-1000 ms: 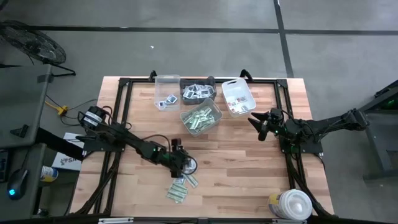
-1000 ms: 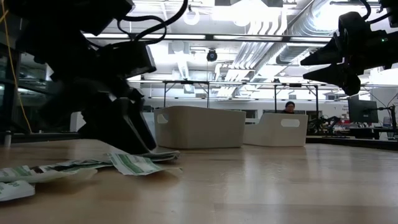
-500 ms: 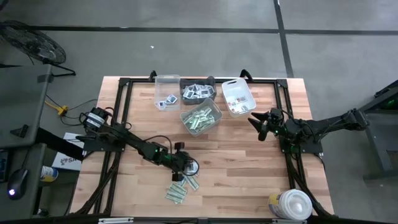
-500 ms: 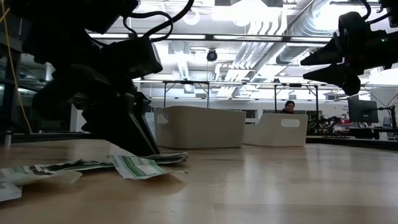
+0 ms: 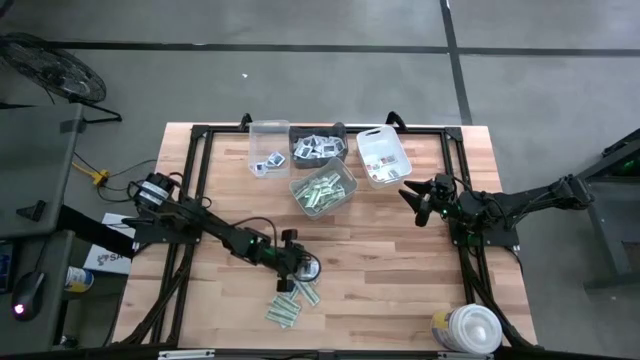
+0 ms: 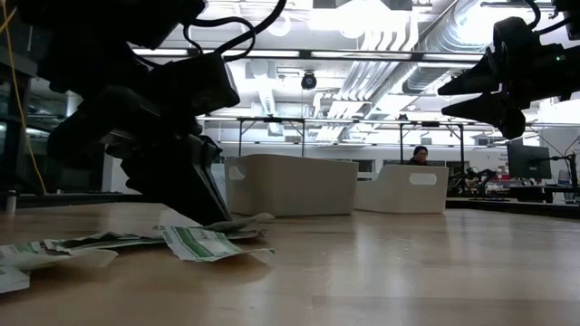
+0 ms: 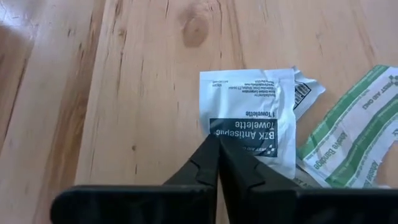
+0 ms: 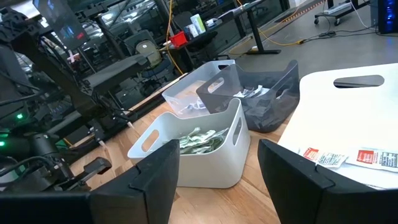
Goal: Pick & Place First Aid Supplies
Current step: Put the towelette pack into the black bin
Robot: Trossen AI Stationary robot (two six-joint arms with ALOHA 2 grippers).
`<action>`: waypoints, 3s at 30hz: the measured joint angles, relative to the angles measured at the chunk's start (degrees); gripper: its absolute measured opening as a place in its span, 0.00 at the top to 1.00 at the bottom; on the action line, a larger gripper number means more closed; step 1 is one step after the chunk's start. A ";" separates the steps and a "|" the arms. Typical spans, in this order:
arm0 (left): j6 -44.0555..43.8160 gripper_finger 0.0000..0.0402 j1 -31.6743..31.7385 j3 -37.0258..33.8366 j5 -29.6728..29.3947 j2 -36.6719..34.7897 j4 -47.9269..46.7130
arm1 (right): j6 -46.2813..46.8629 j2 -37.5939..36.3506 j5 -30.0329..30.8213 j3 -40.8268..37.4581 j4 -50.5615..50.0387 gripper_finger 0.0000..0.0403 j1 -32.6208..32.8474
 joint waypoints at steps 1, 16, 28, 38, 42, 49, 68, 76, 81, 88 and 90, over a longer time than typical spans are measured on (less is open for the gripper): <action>0.10 0.99 0.04 0.00 0.37 -0.35 -0.31 | 0.00 0.00 -0.01 0.00 0.00 0.48 0.02; 1.30 1.00 -0.13 -0.62 -2.49 -9.29 -12.63 | 0.00 0.00 0.01 0.00 0.00 0.48 0.00; 1.30 1.00 -0.09 -0.70 -6.00 -17.92 -19.11 | 0.00 0.02 0.01 0.00 0.00 0.48 0.00; 1.08 1.00 -0.07 -0.55 -8.48 -23.28 -22.22 | 0.00 0.02 0.00 0.00 0.00 0.48 0.01; 1.08 1.00 -0.07 -0.50 -9.27 -24.55 -21.96 | 0.00 0.02 0.01 0.00 0.00 0.48 0.02; 1.16 1.00 2.72 -0.19 -9.72 -27.34 -21.25 | 0.00 0.00 0.01 0.01 0.00 0.48 0.02; 19.42 1.00 31.84 11.10 -1.51 -26.61 -24.44 | 0.00 0.02 0.01 0.00 0.00 0.48 0.02; 26.87 1.00 43.62 20.64 -0.45 -18.13 -27.74 | 0.00 0.00 0.01 0.02 0.00 0.48 0.00; 27.37 1.00 47.71 27.99 -3.38 -10.77 -32.22 | 0.00 0.00 0.01 0.00 -0.01 0.48 0.02; 31.10 1.00 50.36 36.80 -4.96 -1.67 -36.33 | 0.00 0.00 -0.12 0.00 0.00 0.48 0.02; 31.37 1.00 50.74 38.38 -5.09 -0.03 -37.61 | 0.00 0.02 -0.16 0.01 -0.01 0.48 0.01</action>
